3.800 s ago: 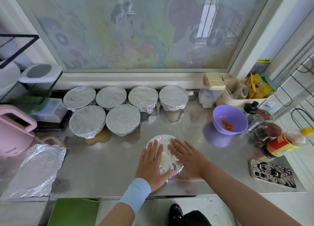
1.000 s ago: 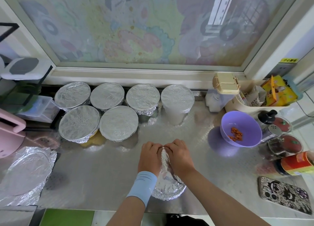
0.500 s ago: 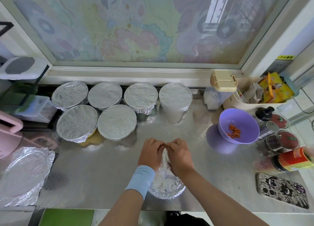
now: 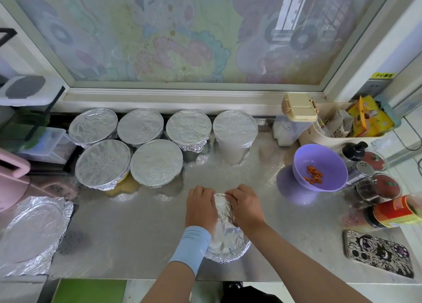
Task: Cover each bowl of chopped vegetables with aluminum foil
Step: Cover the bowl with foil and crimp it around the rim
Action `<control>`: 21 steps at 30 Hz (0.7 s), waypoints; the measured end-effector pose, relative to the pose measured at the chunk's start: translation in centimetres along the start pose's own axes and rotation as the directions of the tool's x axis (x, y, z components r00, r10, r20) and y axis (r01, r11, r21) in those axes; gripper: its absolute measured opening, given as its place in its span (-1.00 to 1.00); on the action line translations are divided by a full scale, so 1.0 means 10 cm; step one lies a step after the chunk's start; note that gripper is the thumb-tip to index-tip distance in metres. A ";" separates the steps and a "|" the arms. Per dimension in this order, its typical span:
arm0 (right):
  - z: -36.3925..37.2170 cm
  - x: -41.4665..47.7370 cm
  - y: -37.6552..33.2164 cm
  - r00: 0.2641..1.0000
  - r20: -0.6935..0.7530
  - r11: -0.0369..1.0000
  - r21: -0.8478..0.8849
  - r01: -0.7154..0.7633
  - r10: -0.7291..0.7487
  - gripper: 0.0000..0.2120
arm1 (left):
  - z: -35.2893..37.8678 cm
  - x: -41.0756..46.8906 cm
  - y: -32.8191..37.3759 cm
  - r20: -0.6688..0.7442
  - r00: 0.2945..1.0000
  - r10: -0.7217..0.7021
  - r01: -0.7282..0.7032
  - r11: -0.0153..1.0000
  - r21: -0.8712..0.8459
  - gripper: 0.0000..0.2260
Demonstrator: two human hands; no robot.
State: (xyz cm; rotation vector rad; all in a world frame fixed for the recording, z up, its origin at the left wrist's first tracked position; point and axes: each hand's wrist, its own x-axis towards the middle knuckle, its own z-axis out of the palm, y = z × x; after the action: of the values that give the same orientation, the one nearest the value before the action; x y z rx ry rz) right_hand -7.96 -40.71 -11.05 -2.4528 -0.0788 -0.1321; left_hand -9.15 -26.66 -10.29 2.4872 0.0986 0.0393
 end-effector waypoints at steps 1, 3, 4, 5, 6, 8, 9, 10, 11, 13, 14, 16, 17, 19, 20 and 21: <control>-0.01 0.00 0.00 1.000 -0.009 1.000 -0.001 0.008 -0.008 -0.90 | -0.01 0.02 0.01 0.027 0.998 0.061 -0.061 0.998 0.001 -0.84; -0.02 -0.01 0.01 0.998 -0.022 0.998 -0.013 0.061 -0.061 -0.90 | -0.01 0.05 0.01 0.062 0.991 0.121 -0.121 0.993 -0.012 -0.83; -0.02 -0.02 0.02 0.995 -0.024 0.995 -0.029 0.098 -0.099 -0.91 | 0.00 0.06 0.00 0.070 0.990 0.123 -0.122 0.992 -0.015 -0.83; -0.02 -0.03 0.02 0.991 -0.024 0.990 -0.049 0.132 -0.134 -0.92 | 0.01 0.06 -0.01 0.080 0.990 0.112 -0.112 0.994 -0.009 -0.83; -0.02 -0.04 0.03 0.987 -0.024 0.985 -0.069 0.158 -0.160 -0.92 | 0.03 0.04 -0.04 0.085 0.991 0.105 -0.105 0.994 -0.001 -0.83; 0.00 -0.07 0.02 0.985 -0.032 0.982 -0.094 0.163 -0.167 -0.91 | 0.04 -0.01 -0.06 0.056 0.994 0.092 -0.092 0.996 0.004 -0.84; 0.01 -0.10 0.01 0.989 -0.039 0.985 -0.100 0.140 -0.144 -0.92 | 0.03 -0.03 -0.06 0.031 0.997 0.069 -0.069 0.998 -0.006 -0.83; 0.02 -0.12 -0.01 0.993 -0.044 0.989 -0.100 0.105 -0.110 -0.94 | 0.03 -0.04 -0.06 0.008 0.999 0.042 -0.042 0.999 -0.018 -0.83; 0.04 -0.15 -0.02 0.997 -0.042 0.994 -0.093 0.065 -0.069 -0.97 | 0.03 -0.05 -0.06 -0.004 1.000 0.018 -0.018 1.000 -0.015 -0.82; 0.05 -0.16 -0.04 1.000 -0.017 0.998 -0.057 -0.018 0.017 -0.97 | 0.06 -0.07 -0.07 0.010 1.000 0.010 -0.011 0.999 0.048 -0.83; 0.05 -0.15 -0.03 0.999 -0.003 0.998 -0.045 -0.042 0.042 -0.94 | 0.08 -0.07 -0.09 0.027 1.000 0.016 -0.018 0.997 0.081 -0.84; 0.06 -0.13 0.01 1.000 -0.005 0.999 -0.046 -0.029 0.028 -0.92 | 0.11 -0.07 -0.11 0.043 0.999 0.023 -0.028 0.993 0.114 -0.86; 0.07 -0.13 0.03 1.000 -0.010 0.999 -0.050 -0.009 0.009 -0.92 | 0.11 -0.08 -0.10 0.031 0.999 0.026 -0.029 0.994 0.103 -0.86; 0.07 -0.13 0.04 0.999 -0.017 0.998 -0.053 0.031 -0.032 -0.91 | 0.07 -0.08 -0.07 0.024 0.997 0.080 -0.081 0.994 0.070 -0.87; 0.08 -0.14 0.04 0.998 -0.021 0.997 -0.058 0.052 -0.054 -0.90 | 0.05 -0.08 -0.05 0.046 0.992 0.115 -0.118 0.992 0.047 -0.86; 0.07 -0.15 0.03 0.997 -0.024 0.996 -0.063 0.069 -0.070 -0.89 | 0.04 -0.06 -0.04 0.067 0.989 0.136 -0.137 0.990 0.025 -0.86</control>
State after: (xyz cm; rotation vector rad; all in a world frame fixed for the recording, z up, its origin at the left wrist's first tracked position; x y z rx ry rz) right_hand -9.35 -40.53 -12.01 -2.5104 -0.1509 -0.1994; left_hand -9.81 -26.60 -10.87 2.5185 -0.0995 0.0146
